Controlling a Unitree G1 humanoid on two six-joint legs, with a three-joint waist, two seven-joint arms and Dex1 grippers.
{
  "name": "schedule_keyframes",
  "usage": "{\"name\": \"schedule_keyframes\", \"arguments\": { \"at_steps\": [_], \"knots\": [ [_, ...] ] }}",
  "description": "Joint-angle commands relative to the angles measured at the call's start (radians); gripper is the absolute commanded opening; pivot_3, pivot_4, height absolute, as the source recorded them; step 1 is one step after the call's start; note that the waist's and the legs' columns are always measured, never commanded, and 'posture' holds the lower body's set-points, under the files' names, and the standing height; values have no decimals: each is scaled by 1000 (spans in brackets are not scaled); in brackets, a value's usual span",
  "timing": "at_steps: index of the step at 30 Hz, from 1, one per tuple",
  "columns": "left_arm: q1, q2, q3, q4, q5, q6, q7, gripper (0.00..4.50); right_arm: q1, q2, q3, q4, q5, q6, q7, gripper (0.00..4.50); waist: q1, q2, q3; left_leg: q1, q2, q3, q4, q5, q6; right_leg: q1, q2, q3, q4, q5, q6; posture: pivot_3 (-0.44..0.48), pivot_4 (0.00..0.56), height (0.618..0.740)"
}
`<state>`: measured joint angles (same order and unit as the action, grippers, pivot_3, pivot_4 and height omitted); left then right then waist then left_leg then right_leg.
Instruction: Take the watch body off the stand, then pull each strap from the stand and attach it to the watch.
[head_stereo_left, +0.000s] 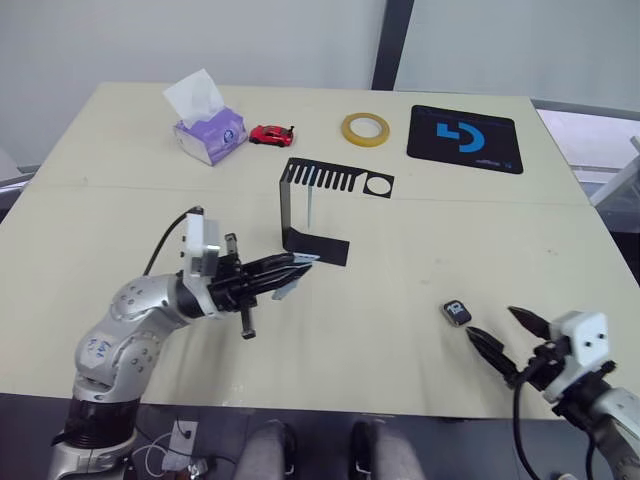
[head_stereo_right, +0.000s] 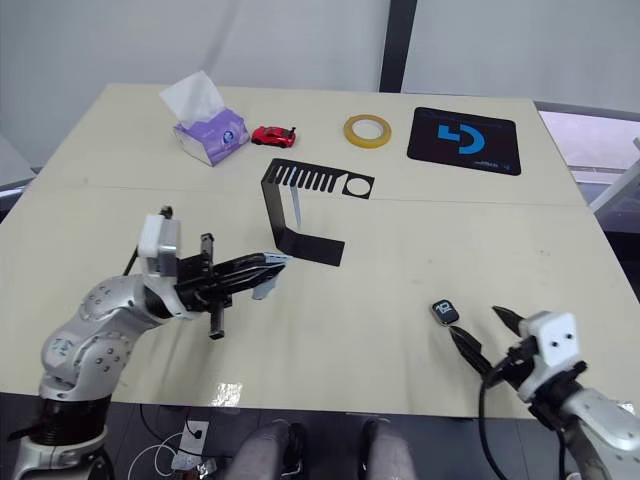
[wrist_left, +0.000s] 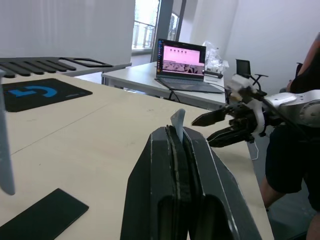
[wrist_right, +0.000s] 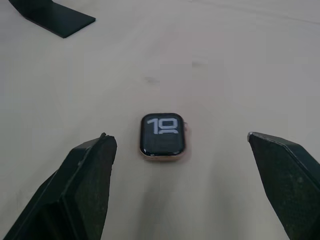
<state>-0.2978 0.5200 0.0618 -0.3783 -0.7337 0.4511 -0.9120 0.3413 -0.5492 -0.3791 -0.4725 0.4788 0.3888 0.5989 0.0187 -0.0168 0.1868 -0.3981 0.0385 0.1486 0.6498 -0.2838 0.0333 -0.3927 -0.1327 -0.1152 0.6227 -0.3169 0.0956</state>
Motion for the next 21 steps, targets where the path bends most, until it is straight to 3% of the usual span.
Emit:
{"name": "schedule_keyframes", "arguments": {
  "at_steps": [1, 7, 20, 21],
  "knots": [
    [-14, -11, -47, -39, 37, -45, -21, 0, -49, -16, 48, -20, -39, 59, -55, 4467, 3, 0, 0, 0, 0, 0, 0, 0, 0, 0, 0, 0, 0, 0, 0, 0, 150, 740],
    [-10, -42, -103, -49, 51, -52, -26, 0, -150, -33, 120, 25, -106, 135, -101, 4467, 4, 0, 0, -1, -1, 0, 1, 0, 1, 0, 0, -1, 1, 0, 0, 0, 150, 740],
    [-3, -41, -101, -39, 68, -66, -31, 0, -174, -40, 151, 24, -110, 215, -92, 4467, 4, 0, 0, -2, -1, 0, 2, 1, 2, 0, 1, -1, 2, 0, 0, 0, 150, 740],
    [0, -41, -101, -40, 69, -66, -31, 0, -176, -38, 155, 23, -113, 214, -94, 3958, 4, 0, 0, -2, -1, 0, 2, 1, 2, 0, 1, -1, 2, 0, 0, 0, 150, 740]
  ]
}}
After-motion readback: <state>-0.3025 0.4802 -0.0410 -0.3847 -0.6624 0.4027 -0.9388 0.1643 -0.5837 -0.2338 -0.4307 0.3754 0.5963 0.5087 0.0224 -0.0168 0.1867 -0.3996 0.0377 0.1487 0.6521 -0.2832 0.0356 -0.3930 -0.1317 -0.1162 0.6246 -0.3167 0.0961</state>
